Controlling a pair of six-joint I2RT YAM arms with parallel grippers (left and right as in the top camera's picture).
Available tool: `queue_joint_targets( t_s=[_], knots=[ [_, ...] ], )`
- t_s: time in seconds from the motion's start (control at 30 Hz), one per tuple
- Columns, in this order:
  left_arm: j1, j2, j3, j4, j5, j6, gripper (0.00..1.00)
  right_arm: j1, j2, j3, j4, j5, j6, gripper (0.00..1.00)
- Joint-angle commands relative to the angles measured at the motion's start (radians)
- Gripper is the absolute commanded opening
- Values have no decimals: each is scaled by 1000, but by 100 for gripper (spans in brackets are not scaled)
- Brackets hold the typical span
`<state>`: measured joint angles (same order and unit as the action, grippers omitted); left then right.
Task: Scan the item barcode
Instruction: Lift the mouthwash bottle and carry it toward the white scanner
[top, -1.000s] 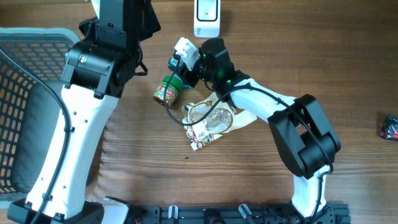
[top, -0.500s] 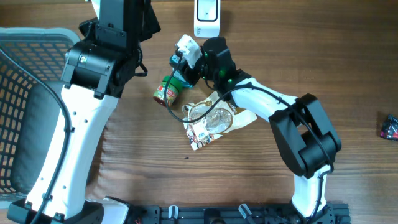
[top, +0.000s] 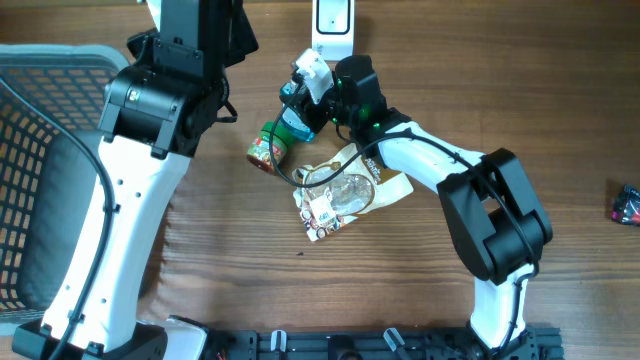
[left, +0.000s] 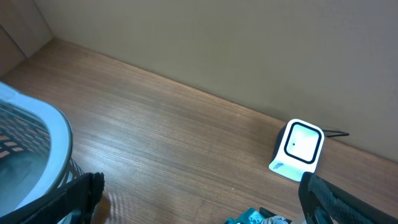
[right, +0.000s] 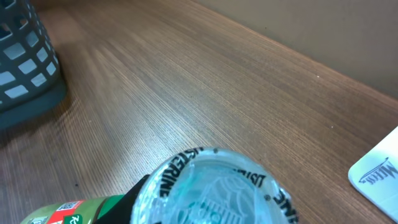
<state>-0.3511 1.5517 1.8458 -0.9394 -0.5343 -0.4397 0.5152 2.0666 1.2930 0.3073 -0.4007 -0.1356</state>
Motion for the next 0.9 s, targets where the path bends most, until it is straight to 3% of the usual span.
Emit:
queue_joint_targets(
  t_s=[0.0,0.33,0.6,0.87],
  knots=[
    [3,-22,7,-1,-21,-10,100,0,1,20,7,-30,73,22],
    [3,-20,7,0,-21,-10,100,-56,-69,20,21,-69,346,22],
    [3,-20,7,1,-21,-10,100,-196,-179,20,-43,-126,423,22],
    [3,-20,7,3,-21,-11,100,-365,-243,20,-49,-502,676,23]
  ],
)
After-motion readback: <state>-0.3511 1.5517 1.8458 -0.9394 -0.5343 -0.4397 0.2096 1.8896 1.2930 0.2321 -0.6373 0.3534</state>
